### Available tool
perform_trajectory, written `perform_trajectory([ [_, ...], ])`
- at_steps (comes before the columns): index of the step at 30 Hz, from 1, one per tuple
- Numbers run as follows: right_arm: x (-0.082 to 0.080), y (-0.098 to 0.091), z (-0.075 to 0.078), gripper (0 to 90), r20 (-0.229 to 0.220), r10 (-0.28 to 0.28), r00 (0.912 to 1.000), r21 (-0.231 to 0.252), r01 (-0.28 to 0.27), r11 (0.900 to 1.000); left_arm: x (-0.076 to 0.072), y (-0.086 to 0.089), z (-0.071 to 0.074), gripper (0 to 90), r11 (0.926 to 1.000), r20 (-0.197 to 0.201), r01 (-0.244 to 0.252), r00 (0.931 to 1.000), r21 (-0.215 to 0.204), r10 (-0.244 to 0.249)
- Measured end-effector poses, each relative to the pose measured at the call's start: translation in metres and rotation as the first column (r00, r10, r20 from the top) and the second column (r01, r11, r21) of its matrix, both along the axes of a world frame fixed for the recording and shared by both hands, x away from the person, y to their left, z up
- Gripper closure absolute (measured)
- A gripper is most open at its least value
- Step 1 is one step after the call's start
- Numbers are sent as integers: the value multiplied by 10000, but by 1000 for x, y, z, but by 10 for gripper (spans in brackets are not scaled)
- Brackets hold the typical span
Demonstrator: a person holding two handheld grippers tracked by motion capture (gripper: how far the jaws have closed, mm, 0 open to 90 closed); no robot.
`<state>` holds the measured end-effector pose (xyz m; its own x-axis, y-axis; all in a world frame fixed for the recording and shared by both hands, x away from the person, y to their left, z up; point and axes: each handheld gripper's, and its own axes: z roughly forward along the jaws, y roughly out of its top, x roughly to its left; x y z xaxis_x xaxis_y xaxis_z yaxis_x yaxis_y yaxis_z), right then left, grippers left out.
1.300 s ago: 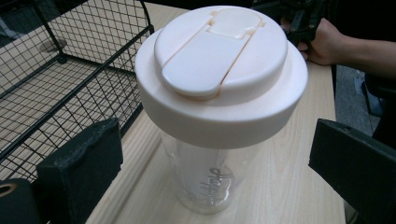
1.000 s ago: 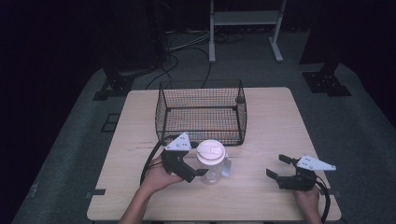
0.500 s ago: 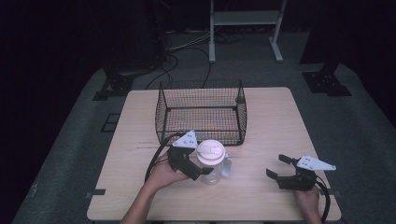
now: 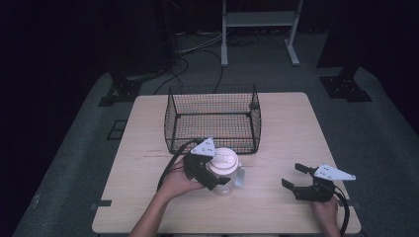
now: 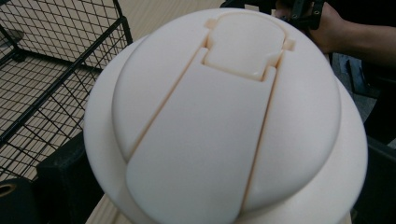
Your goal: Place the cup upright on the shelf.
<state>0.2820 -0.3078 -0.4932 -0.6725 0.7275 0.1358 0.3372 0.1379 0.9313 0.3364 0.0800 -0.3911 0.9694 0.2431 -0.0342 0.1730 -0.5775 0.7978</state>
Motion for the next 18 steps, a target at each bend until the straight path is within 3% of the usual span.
perform_trajectory([
  [18,0,0,0,128,28,5,10000,5,-5,10000,2,-1,-1,54,9999,-98,108,9999,21,-108],
])
